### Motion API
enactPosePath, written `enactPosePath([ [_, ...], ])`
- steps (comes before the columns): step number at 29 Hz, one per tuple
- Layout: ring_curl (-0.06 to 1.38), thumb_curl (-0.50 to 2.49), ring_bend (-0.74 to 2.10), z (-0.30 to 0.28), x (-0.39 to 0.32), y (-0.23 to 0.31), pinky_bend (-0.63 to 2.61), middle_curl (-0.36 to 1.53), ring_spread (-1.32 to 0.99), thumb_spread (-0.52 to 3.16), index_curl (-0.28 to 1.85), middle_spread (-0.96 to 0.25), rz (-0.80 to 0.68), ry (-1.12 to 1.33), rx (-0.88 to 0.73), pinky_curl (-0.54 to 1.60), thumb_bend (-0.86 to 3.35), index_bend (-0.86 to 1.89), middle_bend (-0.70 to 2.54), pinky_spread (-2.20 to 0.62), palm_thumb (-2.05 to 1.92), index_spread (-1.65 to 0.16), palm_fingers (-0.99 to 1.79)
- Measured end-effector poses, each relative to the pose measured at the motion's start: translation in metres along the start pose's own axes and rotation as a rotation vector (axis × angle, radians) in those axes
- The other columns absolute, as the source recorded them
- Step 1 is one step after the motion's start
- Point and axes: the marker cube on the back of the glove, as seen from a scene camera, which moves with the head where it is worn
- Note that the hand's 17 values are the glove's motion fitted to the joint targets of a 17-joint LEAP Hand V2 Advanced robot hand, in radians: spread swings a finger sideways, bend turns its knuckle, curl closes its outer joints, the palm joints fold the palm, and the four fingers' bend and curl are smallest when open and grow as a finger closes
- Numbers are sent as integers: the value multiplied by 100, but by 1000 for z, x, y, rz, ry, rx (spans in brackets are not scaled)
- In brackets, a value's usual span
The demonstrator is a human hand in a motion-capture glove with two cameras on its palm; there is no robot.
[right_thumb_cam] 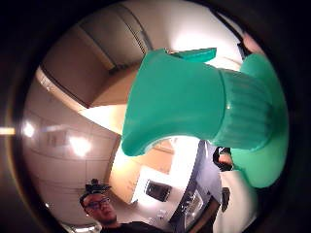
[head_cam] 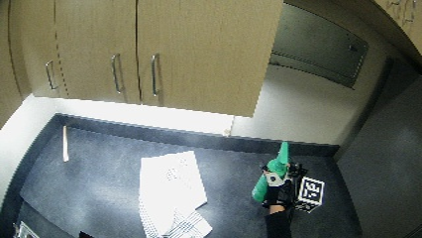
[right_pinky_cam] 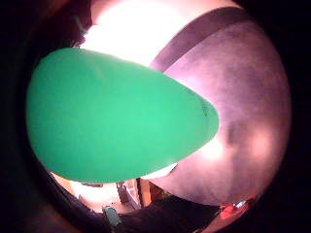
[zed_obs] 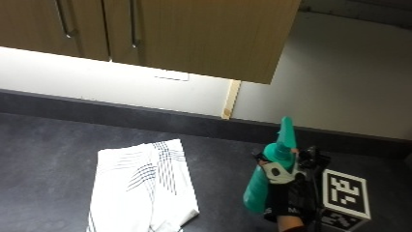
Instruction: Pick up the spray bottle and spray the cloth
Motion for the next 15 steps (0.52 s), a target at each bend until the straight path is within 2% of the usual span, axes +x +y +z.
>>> enactPosePath([
  [8, 42, 67, 34, 77, -12, 25, 19, 47, -3, 71, 41, 1, -3, -78, -226, 29, -2, 15, 27, 9, 113, -15, 82],
  [15, 42, 67, 34, 107, -11, 26, 20, 48, -3, 70, 41, 1, -42, -64, -345, 30, -2, 14, 26, 9, 113, -15, 82],
])
